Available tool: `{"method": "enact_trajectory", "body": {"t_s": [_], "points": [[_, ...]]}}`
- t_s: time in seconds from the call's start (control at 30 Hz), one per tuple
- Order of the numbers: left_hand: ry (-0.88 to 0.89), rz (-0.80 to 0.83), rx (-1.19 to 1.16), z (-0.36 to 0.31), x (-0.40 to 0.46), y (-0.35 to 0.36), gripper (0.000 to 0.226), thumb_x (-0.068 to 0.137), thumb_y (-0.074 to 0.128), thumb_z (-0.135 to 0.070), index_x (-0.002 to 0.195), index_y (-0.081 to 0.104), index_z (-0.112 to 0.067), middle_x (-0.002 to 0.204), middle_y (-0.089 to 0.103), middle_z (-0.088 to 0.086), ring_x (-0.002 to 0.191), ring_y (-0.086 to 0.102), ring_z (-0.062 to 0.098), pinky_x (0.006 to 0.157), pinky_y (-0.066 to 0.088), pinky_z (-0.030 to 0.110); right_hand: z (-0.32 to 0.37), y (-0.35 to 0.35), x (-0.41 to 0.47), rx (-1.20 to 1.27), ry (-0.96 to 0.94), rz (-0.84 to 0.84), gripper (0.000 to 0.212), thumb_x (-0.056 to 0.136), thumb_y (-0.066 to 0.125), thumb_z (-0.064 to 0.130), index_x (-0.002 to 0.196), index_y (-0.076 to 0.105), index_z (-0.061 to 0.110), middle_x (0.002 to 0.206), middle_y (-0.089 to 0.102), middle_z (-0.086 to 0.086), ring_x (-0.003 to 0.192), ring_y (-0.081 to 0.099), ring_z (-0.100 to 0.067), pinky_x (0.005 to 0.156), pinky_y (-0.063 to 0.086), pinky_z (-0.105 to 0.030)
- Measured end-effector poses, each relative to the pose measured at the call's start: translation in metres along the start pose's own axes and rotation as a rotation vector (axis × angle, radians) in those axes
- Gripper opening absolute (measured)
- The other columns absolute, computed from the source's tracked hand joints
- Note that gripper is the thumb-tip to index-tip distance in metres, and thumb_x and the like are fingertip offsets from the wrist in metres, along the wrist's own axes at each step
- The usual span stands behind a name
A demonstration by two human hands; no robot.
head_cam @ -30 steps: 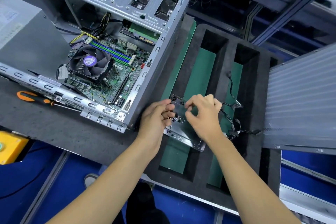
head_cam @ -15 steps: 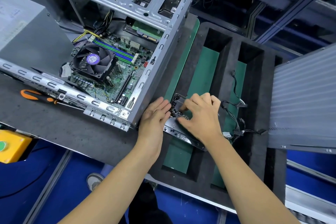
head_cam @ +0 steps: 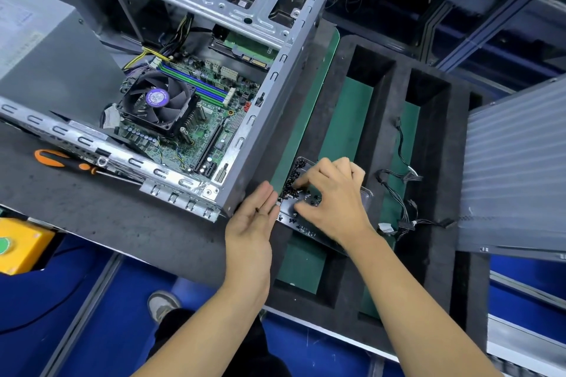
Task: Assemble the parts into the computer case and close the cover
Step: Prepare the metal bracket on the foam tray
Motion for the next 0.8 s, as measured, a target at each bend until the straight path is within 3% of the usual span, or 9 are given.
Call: {"method": "enact_trajectory", "body": {"t_s": [0.27, 0.63, 0.8], "points": [[0.039, -0.003, 0.072, -0.001, -0.005, -0.007, 0.036, 0.109, 0.039, -0.004, 0.130, 0.064, -0.018, 0.123, 0.072, -0.009, 0.122, 0.063, 0.009, 0.108, 0.047, 0.025, -0.004, 0.003, -0.004, -0.025, -0.017, 0.007, 0.020, 0.069, 0.068, 0.035, 0.088, 0.065, 0.034, 0.087, 0.042, 0.019, 0.093, 0.037, -0.010, 0.102, 0.014, -0.024], [0.101, -0.045, 0.052, 0.002, -0.003, -0.006, 0.035, 0.108, 0.040, -0.004, 0.131, 0.064, -0.015, 0.124, 0.072, -0.006, 0.123, 0.063, 0.010, 0.102, 0.048, 0.017, 0.017, 0.008, 0.002, -0.121, -0.073, -0.034, 0.014, 0.070, 0.072, 0.038, 0.078, 0.064, 0.029, 0.082, 0.038, 0.017, 0.086, 0.031, -0.012, 0.099, 0.018, -0.027], [0.082, -0.035, 0.024, 0.003, -0.003, -0.007, 0.035, 0.108, 0.040, -0.005, 0.131, 0.065, -0.015, 0.124, 0.072, -0.004, 0.124, 0.062, 0.011, 0.107, 0.045, 0.021, 0.024, 0.007, 0.005, -0.253, -0.143, -0.057, 0.017, 0.070, 0.075, 0.033, 0.070, 0.062, 0.024, 0.076, 0.048, 0.008, 0.081, 0.041, -0.020, 0.094, 0.026, -0.032]]}}
Point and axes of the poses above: each hand's wrist, its own x-axis towards the middle knuckle, its own y-axis out of the palm, z = x × y, the point moved 7 cm from there along x, towards the middle knuckle
